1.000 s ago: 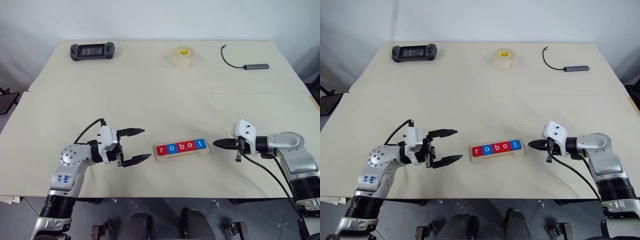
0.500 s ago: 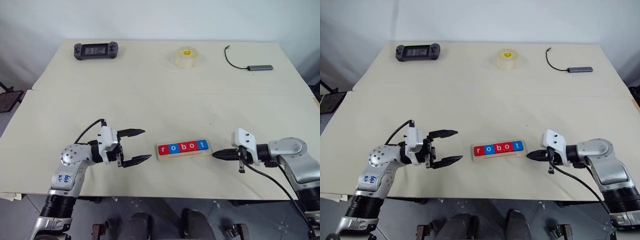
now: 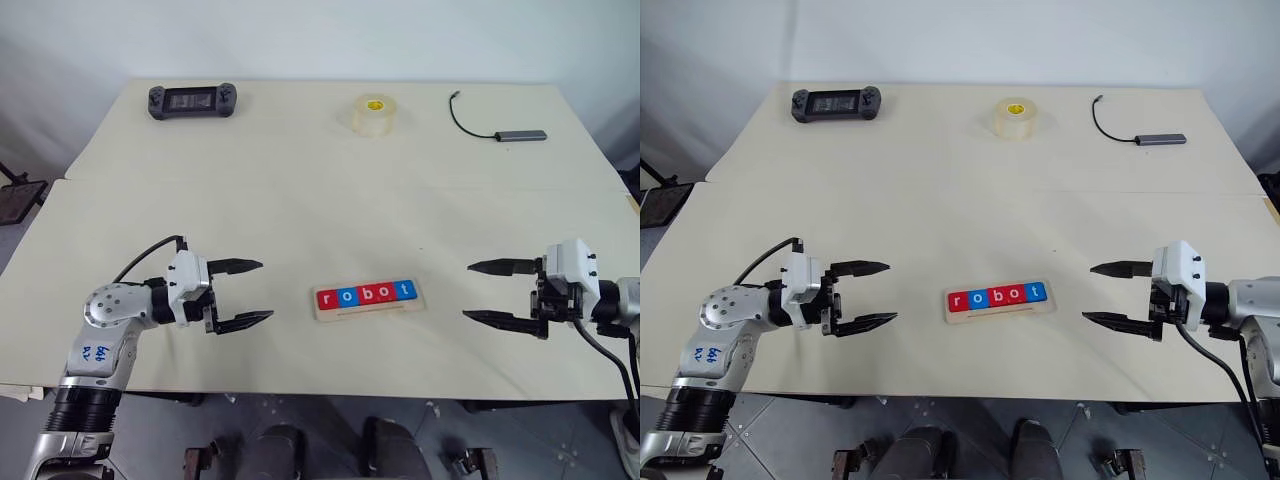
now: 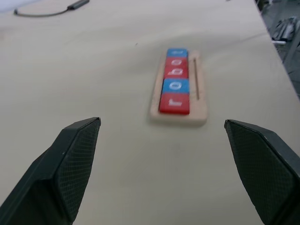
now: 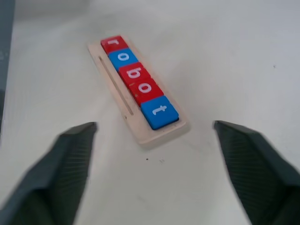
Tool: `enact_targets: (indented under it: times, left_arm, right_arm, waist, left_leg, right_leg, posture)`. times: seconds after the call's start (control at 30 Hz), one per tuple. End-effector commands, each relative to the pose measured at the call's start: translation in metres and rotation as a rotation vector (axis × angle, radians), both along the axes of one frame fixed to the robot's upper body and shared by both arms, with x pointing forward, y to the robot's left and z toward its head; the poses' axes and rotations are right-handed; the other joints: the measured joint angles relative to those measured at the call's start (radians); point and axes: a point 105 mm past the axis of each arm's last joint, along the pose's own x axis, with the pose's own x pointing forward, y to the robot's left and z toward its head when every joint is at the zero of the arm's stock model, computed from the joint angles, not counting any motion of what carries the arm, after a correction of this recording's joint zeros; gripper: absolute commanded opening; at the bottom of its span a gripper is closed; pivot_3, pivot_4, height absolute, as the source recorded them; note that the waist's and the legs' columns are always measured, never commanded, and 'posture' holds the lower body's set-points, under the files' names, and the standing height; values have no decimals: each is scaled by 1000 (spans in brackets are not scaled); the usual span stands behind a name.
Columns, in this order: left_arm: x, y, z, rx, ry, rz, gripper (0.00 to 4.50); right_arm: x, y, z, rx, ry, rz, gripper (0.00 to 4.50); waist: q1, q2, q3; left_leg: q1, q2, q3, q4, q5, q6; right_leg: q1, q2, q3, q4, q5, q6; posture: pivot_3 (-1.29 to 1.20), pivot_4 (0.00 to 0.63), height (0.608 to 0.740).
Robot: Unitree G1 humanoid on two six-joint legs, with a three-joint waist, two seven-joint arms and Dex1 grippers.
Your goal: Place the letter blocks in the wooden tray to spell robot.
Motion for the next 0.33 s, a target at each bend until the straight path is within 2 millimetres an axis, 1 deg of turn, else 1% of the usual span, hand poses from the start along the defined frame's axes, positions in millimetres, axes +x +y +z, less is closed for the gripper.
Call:
enact_targets:
  times: [0.03,0.13,0.33]
  left_arm:
    - [6,10,12,-10,-64,63,4500]
    - [8,11,14,-17,-71,77,4500]
    - [9,16,16,-27,-79,110,4500]
  right_arm:
    - [1,-2,13,61,-30,-11,4462]
    - [2,-2,17,82,-35,-19,4462]
    - [2,-5,12,84,-20,-49,4462]
  waist:
    - [0,0,0]
    - [1,0,0]
    - [0,0,0]
  left_leg:
    - [0,0,0,0,0,0]
    - [0,0,0,0,0,0]
    - [0,0,0,0,0,0]
  right_leg:
    - [0,0,0,0,0,0]
    - [0,0,0,0,0,0]
    - [0,0,0,0,0,0]
  posture:
    - [0,150,740]
    - [0,150,740]
    - [0,150,740]
